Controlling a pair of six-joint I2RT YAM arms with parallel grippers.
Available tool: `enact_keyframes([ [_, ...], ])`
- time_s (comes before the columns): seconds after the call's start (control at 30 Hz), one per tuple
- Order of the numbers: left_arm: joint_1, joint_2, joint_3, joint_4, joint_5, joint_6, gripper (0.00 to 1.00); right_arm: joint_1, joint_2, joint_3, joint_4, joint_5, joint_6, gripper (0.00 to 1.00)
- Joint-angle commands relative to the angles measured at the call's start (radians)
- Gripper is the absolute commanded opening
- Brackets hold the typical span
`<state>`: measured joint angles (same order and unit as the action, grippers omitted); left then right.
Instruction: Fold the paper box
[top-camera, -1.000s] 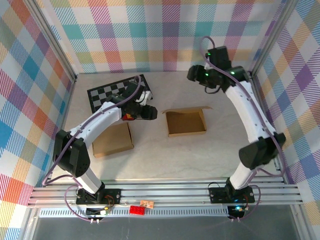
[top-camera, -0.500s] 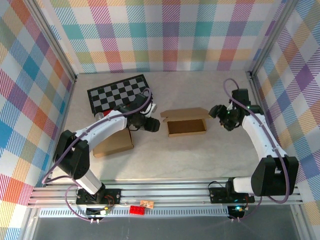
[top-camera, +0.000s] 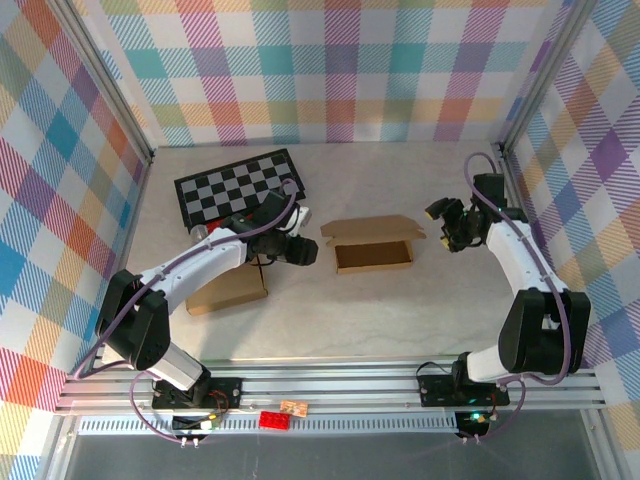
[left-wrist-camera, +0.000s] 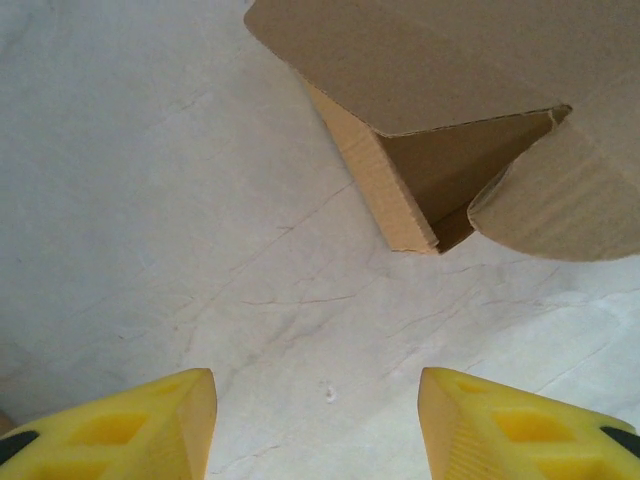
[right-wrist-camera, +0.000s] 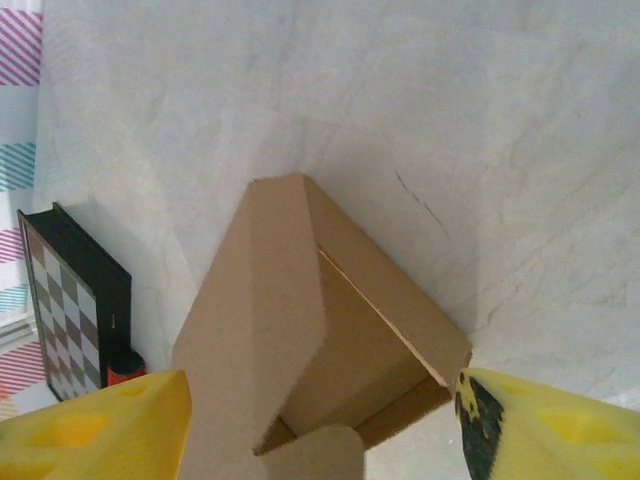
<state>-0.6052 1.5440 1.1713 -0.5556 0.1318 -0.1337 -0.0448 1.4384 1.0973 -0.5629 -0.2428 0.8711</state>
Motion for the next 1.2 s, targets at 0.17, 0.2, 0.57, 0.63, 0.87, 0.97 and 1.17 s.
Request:
enact_keyframes([
  [0.17,-0.066,-0.025,-0.080,0.188,-0.141,0.387,0.58,-0.057,0.018,0.074,-0.100,0.004,-0.149,0.67],
  [0.2,-0.067,-0.032,-0.104,0.241,-0.145,0.426,0.59,-0.061,0.017,0.078,-0.100,-0.006,-0.150,0.67],
  [0.57,-0.067,0.081,-0.098,0.446,-0.153,0.574,0.73,-0.064,0.011,0.083,-0.120,-0.079,-0.171,0.65],
  [0.63,-0.071,0.113,-0.072,0.451,-0.145,0.564,0.73,-0.064,0.015,0.082,-0.124,-0.086,-0.178,0.64],
  [0.87,-0.087,0.187,0.008,0.462,-0.162,0.538,0.70,-0.064,0.045,0.106,-0.152,-0.070,-0.209,0.64],
  [0.97,-0.088,0.207,0.041,0.455,-0.162,0.512,0.62,-0.064,0.060,0.118,-0.146,-0.077,-0.204,0.63],
  [1.17,-0.087,0.252,0.108,0.414,-0.132,0.486,0.30,-0.064,0.075,0.132,-0.140,-0.082,-0.201,0.62],
])
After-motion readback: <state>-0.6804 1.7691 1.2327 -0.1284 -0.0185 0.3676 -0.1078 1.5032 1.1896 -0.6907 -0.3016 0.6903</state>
